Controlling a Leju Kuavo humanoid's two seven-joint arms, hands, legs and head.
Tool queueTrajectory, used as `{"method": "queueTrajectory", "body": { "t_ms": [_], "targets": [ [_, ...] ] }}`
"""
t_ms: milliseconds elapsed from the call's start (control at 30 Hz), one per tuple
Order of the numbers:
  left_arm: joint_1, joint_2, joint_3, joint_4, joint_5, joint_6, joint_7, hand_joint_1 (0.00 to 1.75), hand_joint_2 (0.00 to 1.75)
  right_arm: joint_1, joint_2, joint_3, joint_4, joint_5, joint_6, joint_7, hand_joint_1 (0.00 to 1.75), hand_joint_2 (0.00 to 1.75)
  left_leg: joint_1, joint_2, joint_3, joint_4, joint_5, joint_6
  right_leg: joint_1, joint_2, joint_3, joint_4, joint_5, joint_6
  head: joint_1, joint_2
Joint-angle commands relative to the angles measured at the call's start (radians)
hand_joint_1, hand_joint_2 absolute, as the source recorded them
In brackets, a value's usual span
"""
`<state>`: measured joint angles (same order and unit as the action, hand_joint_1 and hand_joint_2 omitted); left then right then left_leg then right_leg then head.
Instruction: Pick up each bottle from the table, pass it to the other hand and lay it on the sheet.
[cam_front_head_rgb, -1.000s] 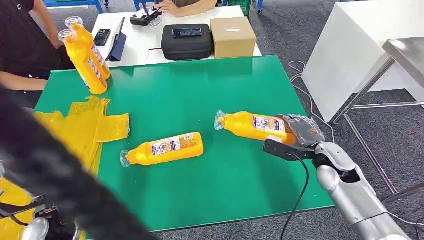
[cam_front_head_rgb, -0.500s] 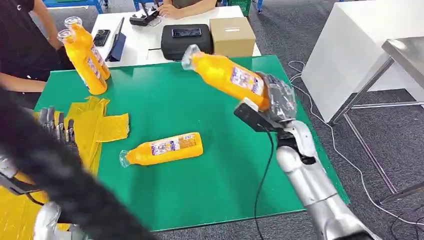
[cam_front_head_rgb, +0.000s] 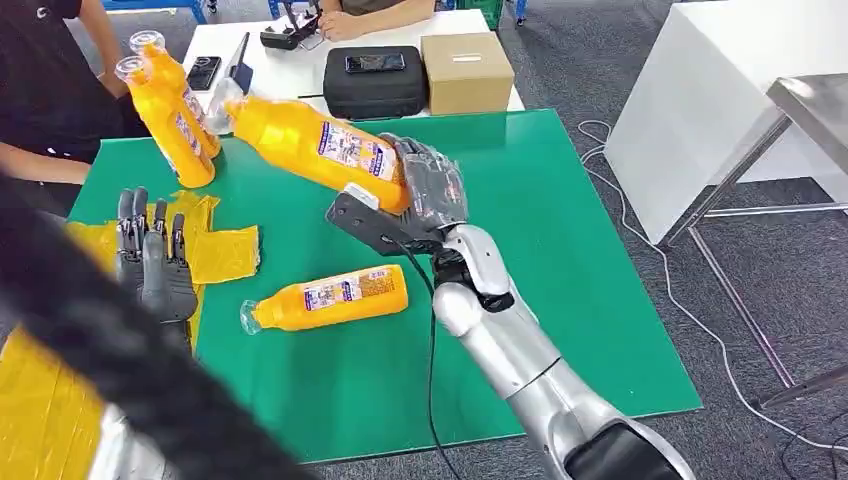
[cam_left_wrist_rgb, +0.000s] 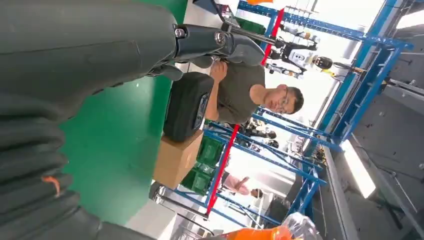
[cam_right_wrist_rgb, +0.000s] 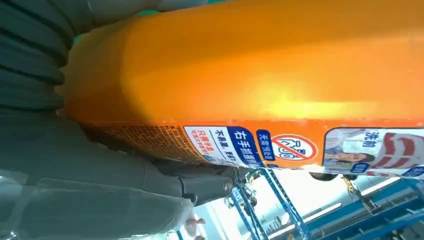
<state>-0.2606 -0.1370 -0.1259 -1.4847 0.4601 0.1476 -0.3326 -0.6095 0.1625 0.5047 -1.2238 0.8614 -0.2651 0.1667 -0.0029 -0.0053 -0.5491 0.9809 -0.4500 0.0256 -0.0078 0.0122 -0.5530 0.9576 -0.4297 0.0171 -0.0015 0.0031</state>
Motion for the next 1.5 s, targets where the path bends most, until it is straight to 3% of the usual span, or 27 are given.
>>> {"method": "queueTrajectory", "body": {
  "t_ms": [33,900,1500],
  "targets": [
    [-0.037,-0.012,-0.012,0.045,0.019,-0.017,0.016,0.00,1.75,-0.039,0.057,0.072,0.146,0.006,0.034,-0.003,1.75,1.75,0.000,0.001,0.001,0.000,0.000,-0.001,0.000,0.000,0.001,0.000,0.000,0.000,0.000,0.000],
    [0.034,-0.041,-0.086,-0.063,0.104,-0.107,0.098,0.00,1.75,-0.032,0.123,0.144,0.195,0.002,0.069,0.024,1.75,1.75,0.001,0.001,0.001,0.000,-0.001,-0.002,0.000,-0.001,0.002,-0.001,-0.001,-0.001,0.000,0.000],
    [-0.043,-0.033,-0.065,0.060,0.127,-0.083,0.092,0.00,1.75,-0.028,0.170,0.215,0.227,0.065,0.052,0.042,1.75,1.75,0.000,0.000,0.001,-0.001,0.000,-0.001,0.000,-0.001,0.001,-0.001,0.000,0.000,0.000,0.000]
  ]
}}
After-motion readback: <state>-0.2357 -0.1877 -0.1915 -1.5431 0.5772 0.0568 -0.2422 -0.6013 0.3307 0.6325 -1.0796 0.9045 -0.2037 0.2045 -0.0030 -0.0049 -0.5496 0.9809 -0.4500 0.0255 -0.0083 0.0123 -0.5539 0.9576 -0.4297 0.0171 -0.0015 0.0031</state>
